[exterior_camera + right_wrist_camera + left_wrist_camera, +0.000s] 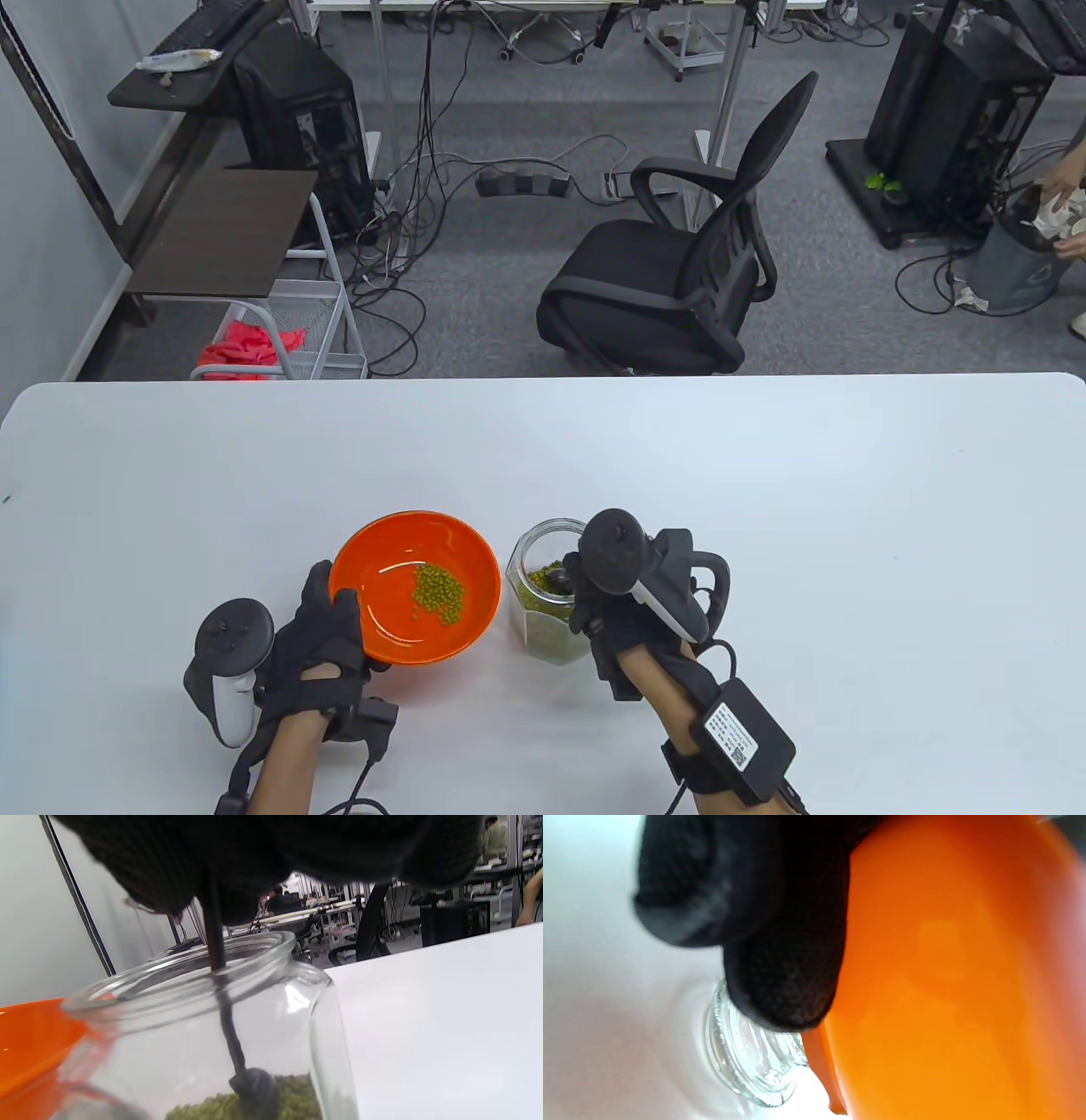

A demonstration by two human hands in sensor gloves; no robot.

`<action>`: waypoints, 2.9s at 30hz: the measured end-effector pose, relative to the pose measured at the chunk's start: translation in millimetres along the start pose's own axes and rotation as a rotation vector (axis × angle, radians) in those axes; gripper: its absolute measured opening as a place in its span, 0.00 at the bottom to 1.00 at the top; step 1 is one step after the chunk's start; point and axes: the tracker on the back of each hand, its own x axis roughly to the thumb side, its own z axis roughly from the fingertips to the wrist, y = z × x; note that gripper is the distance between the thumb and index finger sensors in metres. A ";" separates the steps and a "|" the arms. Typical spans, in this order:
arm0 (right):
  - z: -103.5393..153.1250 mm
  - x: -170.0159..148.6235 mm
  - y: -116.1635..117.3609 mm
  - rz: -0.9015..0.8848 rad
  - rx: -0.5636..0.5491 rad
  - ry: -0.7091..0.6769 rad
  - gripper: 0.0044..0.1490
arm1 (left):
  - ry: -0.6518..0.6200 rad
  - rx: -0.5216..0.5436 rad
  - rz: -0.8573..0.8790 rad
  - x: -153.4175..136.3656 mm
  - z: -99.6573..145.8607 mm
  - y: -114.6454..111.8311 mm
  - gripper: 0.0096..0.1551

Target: Portion mung beans with measuring scoop (Bowl in hand)

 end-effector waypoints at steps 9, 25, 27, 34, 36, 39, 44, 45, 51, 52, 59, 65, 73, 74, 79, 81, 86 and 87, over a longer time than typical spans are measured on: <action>-3.5 -34.0 -4.3 -0.343 0.120 0.097 0.23 | -0.005 -0.006 -0.005 0.1 -0.3 -1.5 0.39; -0.9 -93.6 3.6 -0.781 0.197 0.201 0.25 | -0.010 -0.003 -0.010 0.9 -0.5 -2.0 0.39; -0.1 -96.7 5.2 -0.812 0.229 0.197 0.26 | -0.008 -0.003 -0.008 0.5 -0.5 -1.8 0.39; 0.6 -107.4 9.0 -0.900 0.280 0.216 0.26 | -0.009 -0.003 -0.006 1.0 -0.2 -0.9 0.39; 1.2 -109.5 9.8 -0.915 0.284 0.220 0.26 | -0.010 -0.003 -0.004 1.0 -0.2 -0.7 0.39; 1.7 -112.3 10.6 -0.925 0.295 0.225 0.26 | -0.011 -0.003 -0.003 1.0 -0.2 -0.8 0.39; 1.1 -118.6 11.0 -0.955 0.299 0.242 0.26 | -0.012 -0.003 -0.004 1.1 -0.1 -0.6 0.39; 1.0 -119.2 10.9 -0.958 0.301 0.244 0.26 | -0.012 -0.003 -0.004 1.1 -0.1 -0.6 0.39; 1.9 -128.0 7.3 -0.987 0.289 0.264 0.26 | -0.011 -0.006 -0.004 1.0 0.1 -1.1 0.39; 2.1 -130.1 6.4 -0.992 0.288 0.267 0.26 | -0.011 -0.006 -0.004 1.0 0.3 -1.2 0.39; 4.3 -141.1 -1.5 -1.040 0.263 0.276 0.26 | -0.013 -0.008 -0.003 1.0 0.4 -1.7 0.39; 6.3 -149.3 -8.8 -1.078 0.244 0.275 0.26 | -0.012 -0.009 -0.002 1.1 0.5 -2.2 0.39; 10.3 -150.0 -18.6 -1.140 0.233 0.240 0.26 | -0.012 -0.011 -0.002 1.7 0.6 -2.5 0.39; 10.7 -149.1 -19.5 -1.150 0.233 0.232 0.26 | -0.013 -0.012 -0.002 1.8 0.6 -2.5 0.39; 11.7 -142.2 -20.9 -1.201 0.257 0.192 0.26 | -0.012 -0.012 0.000 1.8 0.6 -2.4 0.39; 11.3 -138.5 -19.3 -1.210 0.269 0.181 0.26 | -0.010 -0.012 0.000 1.6 0.5 -2.6 0.39; 9.5 -122.0 -10.6 -1.246 0.320 0.149 0.26 | -0.006 -0.012 0.002 1.4 0.5 -2.0 0.39; 9.3 -116.6 -8.1 -1.248 0.328 0.142 0.26 | -0.005 -0.010 0.004 1.3 0.5 -1.4 0.39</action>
